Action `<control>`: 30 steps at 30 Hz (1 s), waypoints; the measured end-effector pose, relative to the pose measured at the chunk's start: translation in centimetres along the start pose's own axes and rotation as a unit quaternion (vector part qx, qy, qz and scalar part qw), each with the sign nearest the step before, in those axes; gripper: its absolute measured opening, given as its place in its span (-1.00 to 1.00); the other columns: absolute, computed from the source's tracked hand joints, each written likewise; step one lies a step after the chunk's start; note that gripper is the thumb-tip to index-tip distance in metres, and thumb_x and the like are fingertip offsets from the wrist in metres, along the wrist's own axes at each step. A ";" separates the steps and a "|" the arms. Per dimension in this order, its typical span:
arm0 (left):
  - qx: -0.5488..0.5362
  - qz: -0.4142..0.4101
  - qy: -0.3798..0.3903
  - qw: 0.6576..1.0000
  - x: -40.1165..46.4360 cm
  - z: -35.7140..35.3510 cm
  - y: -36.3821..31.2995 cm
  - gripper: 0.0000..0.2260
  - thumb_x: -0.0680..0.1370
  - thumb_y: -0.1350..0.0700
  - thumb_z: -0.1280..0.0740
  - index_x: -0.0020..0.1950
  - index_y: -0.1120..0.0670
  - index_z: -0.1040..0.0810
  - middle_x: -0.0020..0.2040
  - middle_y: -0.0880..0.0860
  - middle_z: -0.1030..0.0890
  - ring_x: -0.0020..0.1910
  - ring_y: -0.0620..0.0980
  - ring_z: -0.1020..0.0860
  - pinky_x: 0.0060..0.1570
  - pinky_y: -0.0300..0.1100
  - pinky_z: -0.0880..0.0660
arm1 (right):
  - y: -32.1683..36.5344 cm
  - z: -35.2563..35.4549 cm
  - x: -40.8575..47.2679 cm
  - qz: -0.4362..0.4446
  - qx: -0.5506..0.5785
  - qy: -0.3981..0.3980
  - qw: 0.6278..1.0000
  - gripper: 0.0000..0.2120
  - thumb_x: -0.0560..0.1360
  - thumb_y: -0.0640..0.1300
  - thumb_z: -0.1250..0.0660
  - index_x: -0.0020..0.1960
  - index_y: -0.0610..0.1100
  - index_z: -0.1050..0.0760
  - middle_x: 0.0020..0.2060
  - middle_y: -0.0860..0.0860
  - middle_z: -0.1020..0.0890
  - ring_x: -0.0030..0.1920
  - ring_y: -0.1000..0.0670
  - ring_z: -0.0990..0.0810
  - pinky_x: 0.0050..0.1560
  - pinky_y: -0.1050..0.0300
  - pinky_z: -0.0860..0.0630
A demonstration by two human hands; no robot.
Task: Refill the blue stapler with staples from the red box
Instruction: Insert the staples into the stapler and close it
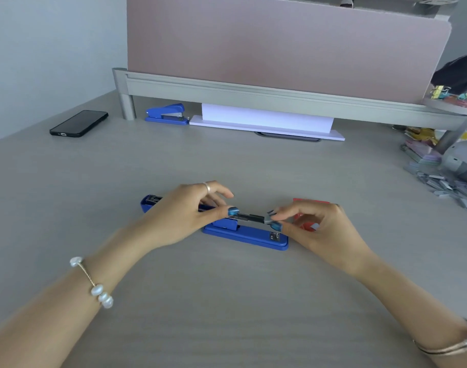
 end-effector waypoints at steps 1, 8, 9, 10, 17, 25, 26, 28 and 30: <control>0.002 -0.003 0.003 1.000 0.0 -0.1 0.0 -0.82 0.48 0.03 -0.33 0.07 -0.14 -0.53 -0.09 -0.25 -0.60 -0.04 -0.30 -0.55 0.03 -0.25 -0.51 | 0.0 0.0 0.0 -0.002 0.004 -0.003 1.000 -0.71 0.35 -0.32 -0.41 -0.25 0.09 -0.61 -0.22 0.16 -0.70 -0.26 0.18 -0.61 -0.22 0.44 -0.46; 0.012 -0.014 0.012 1.000 0.0 -0.2 0.2 -0.83 0.49 -0.01 -0.33 0.07 -0.08 -0.55 -0.04 -0.20 -0.62 -0.03 -0.29 -0.55 0.04 -0.27 -0.48 | 0.2 -0.2 0.0 0.026 -0.018 0.000 0.999 -0.70 0.35 -0.35 -0.41 -0.23 0.07 -0.61 -0.06 0.21 -0.63 -0.25 0.15 -0.57 -0.27 0.40 -0.45; 0.012 -0.014 0.012 1.000 0.1 -0.2 0.2 -0.83 0.49 0.00 -0.33 0.07 -0.09 -0.55 -0.03 -0.20 -0.61 -0.02 -0.31 -0.54 0.04 -0.29 -0.47 | 0.2 -0.2 0.0 0.026 -0.019 0.001 0.999 -0.71 0.35 -0.36 -0.41 -0.23 0.06 -0.62 -0.05 0.22 -0.63 -0.24 0.16 -0.58 -0.27 0.42 -0.44; 0.012 -0.013 0.013 1.000 0.1 -0.1 0.2 -0.84 0.49 0.00 -0.33 0.07 -0.09 -0.54 -0.03 -0.21 -0.61 -0.02 -0.31 -0.53 0.05 -0.29 -0.47 | 0.2 -0.2 0.0 0.025 -0.017 0.001 1.000 -0.72 0.35 -0.36 -0.41 -0.22 0.04 -0.62 -0.05 0.23 -0.62 -0.23 0.17 -0.59 -0.28 0.44 -0.44; 0.020 -0.013 0.016 1.000 0.0 -0.1 0.0 -0.82 0.49 -0.03 -0.32 0.08 -0.09 -0.55 -0.02 -0.20 -0.61 -0.01 -0.32 -0.53 0.08 -0.25 -0.48 | 0.3 -0.1 -0.1 0.026 -0.024 -0.003 0.999 -0.75 0.37 -0.33 -0.41 -0.19 0.04 -0.63 -0.09 0.21 -0.64 -0.26 0.12 -0.57 -0.33 0.42 -0.43; 0.029 -0.017 0.034 0.999 -0.1 0.3 0.1 -0.74 0.41 -0.05 -0.40 0.08 -0.14 -0.53 0.02 -0.19 -0.61 0.02 -0.33 -0.53 0.05 -0.37 -0.46 | 0.2 -0.2 0.1 0.042 -0.049 0.008 0.998 -0.74 0.38 -0.30 -0.39 -0.15 0.07 -0.62 -0.03 0.18 -0.65 -0.05 0.24 -0.58 -0.23 0.45 -0.44; 0.036 -0.012 0.038 0.999 -0.1 0.5 0.3 -0.71 0.39 -0.07 -0.43 0.09 -0.16 -0.52 0.02 -0.21 -0.60 0.03 -0.33 -0.52 0.04 -0.37 -0.45 | 0.1 -0.3 0.1 0.044 -0.051 0.012 0.998 -0.74 0.38 -0.30 -0.38 -0.15 0.07 -0.62 -0.03 0.18 -0.64 -0.05 0.24 -0.58 -0.22 0.45 -0.44; 0.057 0.003 0.046 0.997 -0.1 1.1 0.7 -0.64 0.35 -0.05 -0.47 0.11 -0.16 -0.50 0.01 -0.23 -0.58 0.04 -0.31 -0.52 0.05 -0.35 -0.45 | 0.1 -0.4 0.0 0.043 -0.048 0.023 0.998 -0.74 0.39 -0.32 -0.37 -0.14 0.03 -0.63 -0.05 0.19 -0.64 -0.06 0.24 -0.59 -0.21 0.45 -0.45; 0.072 0.025 0.060 0.995 0.0 2.0 1.4 -0.60 0.32 -0.01 -0.52 0.12 -0.14 -0.51 0.03 -0.17 -0.61 0.01 -0.25 -0.56 0.06 -0.27 -0.48 | 0.1 -0.5 -0.1 0.042 -0.048 0.032 0.997 -0.77 0.39 -0.33 -0.36 -0.14 -0.02 -0.63 -0.09 0.20 -0.63 -0.12 0.24 -0.59 -0.22 0.46 -0.45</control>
Point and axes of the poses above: each hand's wrist, its own x-axis towards the middle knuckle, its own z-axis out of the back of the hand, y = z × x, the point moved 2 cm from there along x, towards the middle knuckle
